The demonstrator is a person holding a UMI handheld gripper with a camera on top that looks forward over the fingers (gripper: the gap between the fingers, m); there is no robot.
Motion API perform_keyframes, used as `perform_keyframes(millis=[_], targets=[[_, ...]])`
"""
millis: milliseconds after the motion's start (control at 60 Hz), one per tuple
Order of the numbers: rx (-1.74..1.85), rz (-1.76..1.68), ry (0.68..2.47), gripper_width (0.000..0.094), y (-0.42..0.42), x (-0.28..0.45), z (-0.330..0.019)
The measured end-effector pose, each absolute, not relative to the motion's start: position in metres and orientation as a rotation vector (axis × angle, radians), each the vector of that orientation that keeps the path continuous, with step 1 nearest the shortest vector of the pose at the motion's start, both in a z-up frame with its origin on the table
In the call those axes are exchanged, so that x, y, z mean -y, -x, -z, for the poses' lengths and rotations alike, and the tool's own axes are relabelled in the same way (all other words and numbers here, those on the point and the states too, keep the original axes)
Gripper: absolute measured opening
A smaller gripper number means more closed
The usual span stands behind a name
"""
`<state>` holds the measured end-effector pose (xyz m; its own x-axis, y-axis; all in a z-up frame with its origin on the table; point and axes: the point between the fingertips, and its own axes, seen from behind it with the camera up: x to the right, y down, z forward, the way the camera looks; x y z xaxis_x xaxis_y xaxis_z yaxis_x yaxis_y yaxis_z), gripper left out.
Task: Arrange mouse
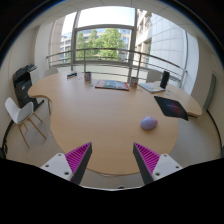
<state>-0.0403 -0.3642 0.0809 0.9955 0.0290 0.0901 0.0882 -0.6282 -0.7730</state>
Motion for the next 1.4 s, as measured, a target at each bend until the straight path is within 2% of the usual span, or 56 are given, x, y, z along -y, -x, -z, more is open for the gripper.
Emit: perform_keyframes(millis=[250, 467, 783, 833, 917, 1050, 1167, 1250, 1317, 1400], targets=[[-0.079, 0.125, 2.207, 0.0847, -0.077, 0.284, -0.031], [-0.116, 0.055, 2.234, 0.0847, -0.114, 0.215, 0.007], [-0.097, 0.003, 2.257, 0.0829, -0.117, 0.151, 0.012], [-0.086, 0.034, 2.267, 0.0764, -0.119, 0.143, 0.014], [-0.089, 0.064, 2.272, 0.0578, -0.121, 0.130, 0.015], [-0.062, 0.068, 2.280, 0.0540, -0.120, 0.120, 0.016], [-0.004, 0.074, 2.292, 0.0442, -0.120, 0.120, 0.015], [0.060, 0.070, 2.294, 0.0423, -0.114, 0.116, 0.007], [0.118, 0.060, 2.233, 0.0423, -0.109, 0.108, -0.024], [0.123, -0.007, 2.119, 0.0423, -0.109, 0.089, -0.086]])
